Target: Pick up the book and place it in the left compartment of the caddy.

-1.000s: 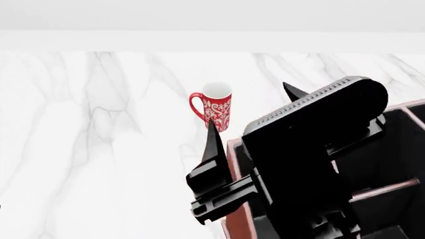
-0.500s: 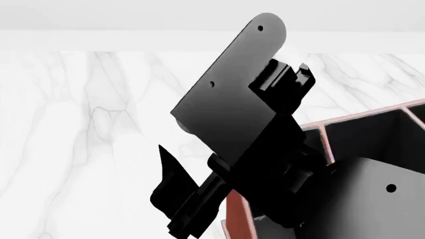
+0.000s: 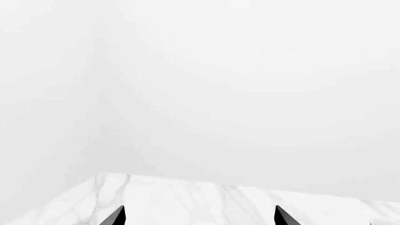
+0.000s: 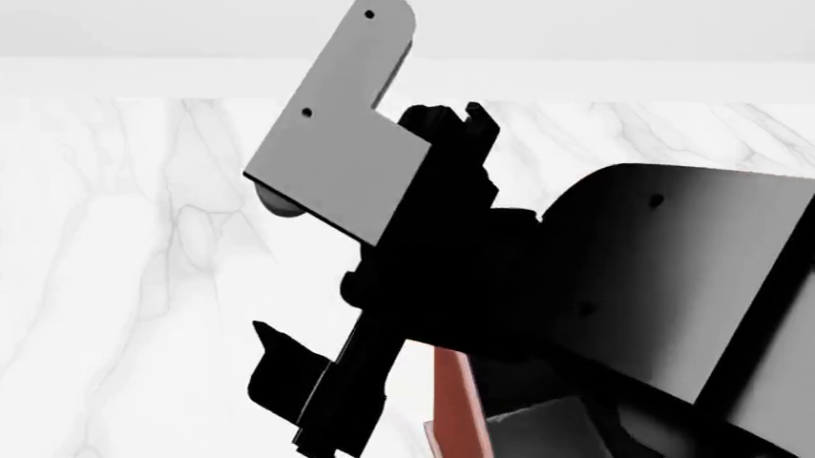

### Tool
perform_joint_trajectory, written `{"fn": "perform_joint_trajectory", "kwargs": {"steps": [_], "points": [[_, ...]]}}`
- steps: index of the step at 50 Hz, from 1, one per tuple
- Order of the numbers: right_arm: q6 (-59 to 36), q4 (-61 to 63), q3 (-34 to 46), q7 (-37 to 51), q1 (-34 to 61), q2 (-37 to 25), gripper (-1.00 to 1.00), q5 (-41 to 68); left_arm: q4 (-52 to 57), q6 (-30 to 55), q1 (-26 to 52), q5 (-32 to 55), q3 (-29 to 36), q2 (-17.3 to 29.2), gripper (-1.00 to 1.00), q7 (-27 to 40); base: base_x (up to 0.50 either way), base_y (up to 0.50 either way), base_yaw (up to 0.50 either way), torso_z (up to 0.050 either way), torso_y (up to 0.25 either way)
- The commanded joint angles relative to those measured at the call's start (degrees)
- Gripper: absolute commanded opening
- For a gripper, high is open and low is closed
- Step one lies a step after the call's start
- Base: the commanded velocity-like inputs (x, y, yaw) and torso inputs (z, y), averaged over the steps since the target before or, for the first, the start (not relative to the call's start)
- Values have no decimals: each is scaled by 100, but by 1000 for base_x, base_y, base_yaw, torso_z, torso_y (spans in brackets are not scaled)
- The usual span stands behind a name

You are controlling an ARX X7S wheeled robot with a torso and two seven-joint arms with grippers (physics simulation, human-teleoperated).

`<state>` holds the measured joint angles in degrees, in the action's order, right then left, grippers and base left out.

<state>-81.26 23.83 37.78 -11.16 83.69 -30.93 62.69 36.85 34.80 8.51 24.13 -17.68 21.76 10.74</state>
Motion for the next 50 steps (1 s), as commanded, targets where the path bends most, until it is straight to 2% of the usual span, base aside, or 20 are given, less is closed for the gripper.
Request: {"fn": "perform_joint_trajectory", "kwargs": {"steps": [1,15,30,50], "points": [[244,-483,543,-510,228,250,100,-168,-276,-159,89,-131,100,59,100,-41,0,0,0,0,0],[1010,-647,1246,-853,30,596,100,-804,-594,-216,235,-126,194,110,100,-131,0,0,0,0,0],[1438,-922,1411,-1040,-302,957,100,-846,-648,-110,311,61,26,103,100,-83,0,0,0,0,0],[1847,-1196,1767,-1197,-662,1071,100,-1108,-602,-142,279,61,3,117,100,-18,0,0,0,0,0]]}}
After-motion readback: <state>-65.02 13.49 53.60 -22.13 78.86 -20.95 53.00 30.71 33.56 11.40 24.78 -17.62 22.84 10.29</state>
